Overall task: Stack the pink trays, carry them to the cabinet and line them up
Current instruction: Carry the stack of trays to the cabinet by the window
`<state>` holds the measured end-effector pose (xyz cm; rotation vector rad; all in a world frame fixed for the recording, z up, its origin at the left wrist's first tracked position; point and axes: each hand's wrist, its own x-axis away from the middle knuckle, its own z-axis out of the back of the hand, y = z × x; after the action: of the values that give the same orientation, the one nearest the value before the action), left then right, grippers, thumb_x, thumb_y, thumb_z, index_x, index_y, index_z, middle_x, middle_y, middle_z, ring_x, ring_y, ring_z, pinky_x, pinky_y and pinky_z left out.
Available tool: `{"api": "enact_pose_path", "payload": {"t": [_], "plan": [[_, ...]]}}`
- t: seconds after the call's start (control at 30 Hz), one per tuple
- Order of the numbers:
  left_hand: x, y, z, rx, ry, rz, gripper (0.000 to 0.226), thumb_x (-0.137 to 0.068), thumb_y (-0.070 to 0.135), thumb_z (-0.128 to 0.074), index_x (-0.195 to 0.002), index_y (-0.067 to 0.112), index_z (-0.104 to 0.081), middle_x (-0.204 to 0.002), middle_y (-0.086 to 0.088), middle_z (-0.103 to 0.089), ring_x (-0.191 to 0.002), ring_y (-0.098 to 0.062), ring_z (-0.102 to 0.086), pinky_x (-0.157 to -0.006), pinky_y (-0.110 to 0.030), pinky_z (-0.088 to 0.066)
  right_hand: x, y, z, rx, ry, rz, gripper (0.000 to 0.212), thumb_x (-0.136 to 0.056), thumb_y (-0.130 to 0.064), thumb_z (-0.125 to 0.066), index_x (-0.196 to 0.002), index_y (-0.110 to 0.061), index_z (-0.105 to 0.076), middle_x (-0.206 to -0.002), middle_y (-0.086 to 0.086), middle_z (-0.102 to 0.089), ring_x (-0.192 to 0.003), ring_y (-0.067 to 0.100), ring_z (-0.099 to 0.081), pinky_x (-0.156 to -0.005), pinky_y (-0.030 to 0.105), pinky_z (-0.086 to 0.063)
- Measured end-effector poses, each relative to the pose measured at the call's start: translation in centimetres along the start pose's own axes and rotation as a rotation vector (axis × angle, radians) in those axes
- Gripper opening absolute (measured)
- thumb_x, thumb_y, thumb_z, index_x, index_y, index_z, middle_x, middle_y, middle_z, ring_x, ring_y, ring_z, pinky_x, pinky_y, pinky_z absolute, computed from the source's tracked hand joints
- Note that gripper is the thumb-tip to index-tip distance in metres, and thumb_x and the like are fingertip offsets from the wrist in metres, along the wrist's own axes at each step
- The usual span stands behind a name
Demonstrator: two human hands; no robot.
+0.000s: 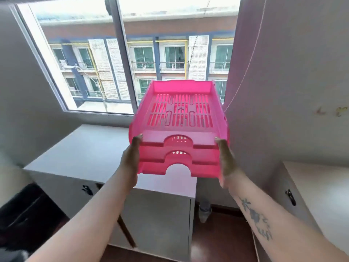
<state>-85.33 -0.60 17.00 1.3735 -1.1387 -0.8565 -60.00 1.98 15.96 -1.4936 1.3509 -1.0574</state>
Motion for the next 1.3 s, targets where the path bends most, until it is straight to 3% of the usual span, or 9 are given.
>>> {"api": "enact_pose_path", "payload": {"t": [0.1,0.23,0.33,0.43,0.7,0.9,1.03,1.17,1.3], "plan": [[-1.5,-1.3,4.3,-0.017,0.021,0.034,0.06,-0.084,0.065,-0.051,-0.125,0.024,-0.065,-0.112,-0.012,-0.076,-0.095,-0.03,-0.076,-0.078,-0.048,-0.062,-0.7,2.7,-3.9,0.025,0.007,-0.02,0.084,-0.062,-0.077,-0.068,-0.124,-0.021,-0.065,-0.116,0.025,-0.07,-0.102,0.044,-0.07,-0.084,0.065,-0.055],[-3.6,-3.3,8.5,-0.075,0.017,0.075,0.072,-0.077,0.072,-0.048,-0.124,0.019,-0.064,-0.105,-0.013,-0.076,-0.076,-0.022,-0.075,-0.049,-0.038,-0.057,-2.3,7.0,-7.3,0.083,0.036,-0.066,0.087,-0.06,-0.085,-0.062,-0.127,-0.03,-0.063,-0.124,0.01,-0.071,-0.119,0.035,-0.064,-0.104,0.062,-0.044],[-5.8,-5.2,10.5,-0.095,-0.01,0.13,0.077,-0.073,0.08,-0.048,-0.125,0.025,-0.063,-0.108,-0.011,-0.077,-0.095,-0.03,-0.075,-0.058,-0.031,-0.061,-3.0,9.0,-8.6,0.096,0.092,-0.072,0.082,-0.07,-0.079,-0.057,-0.136,-0.03,-0.057,-0.133,0.002,-0.065,-0.128,0.026,-0.056,-0.112,0.06,-0.036],[-7.9,-7.4,11.7,-0.086,-0.013,0.211,0.079,-0.069,0.086,-0.053,-0.129,0.034,-0.062,-0.12,-0.008,-0.073,-0.111,-0.034,-0.068,-0.091,-0.054,-0.056,-3.1,9.8,-9.8,0.148,0.161,-0.092,0.099,-0.063,-0.078,-0.055,-0.144,-0.022,-0.049,-0.138,-0.008,-0.055,-0.129,0.015,-0.047,-0.118,0.053,-0.027],[-10.7,-8.9,11.7,-0.148,-0.067,0.224,0.078,-0.07,0.089,-0.048,-0.134,0.044,-0.055,-0.132,0.001,-0.067,-0.126,-0.03,-0.058,-0.106,-0.06,-0.042,-4.6,11.1,-10.2,0.177,0.287,-0.122,0.13,-0.038,-0.1,-0.049,-0.147,-0.028,-0.046,-0.145,-0.009,-0.051,-0.131,0.011,-0.041,-0.111,0.041,-0.027],[-11.3,-6.3,12.0,-0.28,-0.085,0.042,0.079,-0.07,0.084,-0.055,-0.134,0.037,-0.054,-0.122,-0.002,-0.07,-0.114,-0.028,-0.066,-0.09,-0.049,-0.056,-5.5,8.7,-9.7,0.234,0.208,-0.072,0.076,-0.073,-0.076,-0.059,-0.138,-0.037,-0.053,-0.133,-0.009,-0.065,-0.127,0.016,-0.057,-0.106,0.049,-0.043],[-12.2,-2.3,11.4,-0.355,-0.018,-0.036,0.066,-0.082,0.065,-0.061,-0.135,0.026,-0.05,-0.118,0.008,-0.065,-0.105,-0.014,-0.067,-0.078,-0.032,-0.057,-8.4,4.3,-9.7,0.27,0.235,-0.03,0.08,-0.086,-0.052,-0.067,-0.151,-0.018,-0.037,-0.145,0.004,-0.052,-0.129,0.023,-0.054,-0.105,0.046,-0.047],[-13.3,0.7,9.2,-0.548,0.063,-0.113,0.018,-0.098,0.027,-0.053,-0.111,0.029,-0.066,-0.094,0.006,-0.072,-0.092,-0.023,-0.071,-0.075,-0.044,-0.061,-11.1,1.3,-10.8,0.474,0.175,-0.117,0.029,-0.1,-0.015,-0.049,-0.126,-0.017,-0.06,-0.105,0.004,-0.072,-0.09,0.016,-0.07,-0.066,0.028,-0.057],[-13.0,1.3,8.5,-0.613,0.214,-0.194,0.031,-0.099,0.017,-0.044,-0.111,0.014,-0.072,-0.089,-0.001,-0.073,-0.088,-0.029,-0.07,-0.073,-0.047,-0.061,-11.5,1.2,-10.6,0.511,0.188,-0.135,0.025,-0.096,-0.007,-0.045,-0.105,-0.012,-0.068,-0.097,0.009,-0.076,-0.077,0.021,-0.074,-0.06,0.033,-0.062]]}}
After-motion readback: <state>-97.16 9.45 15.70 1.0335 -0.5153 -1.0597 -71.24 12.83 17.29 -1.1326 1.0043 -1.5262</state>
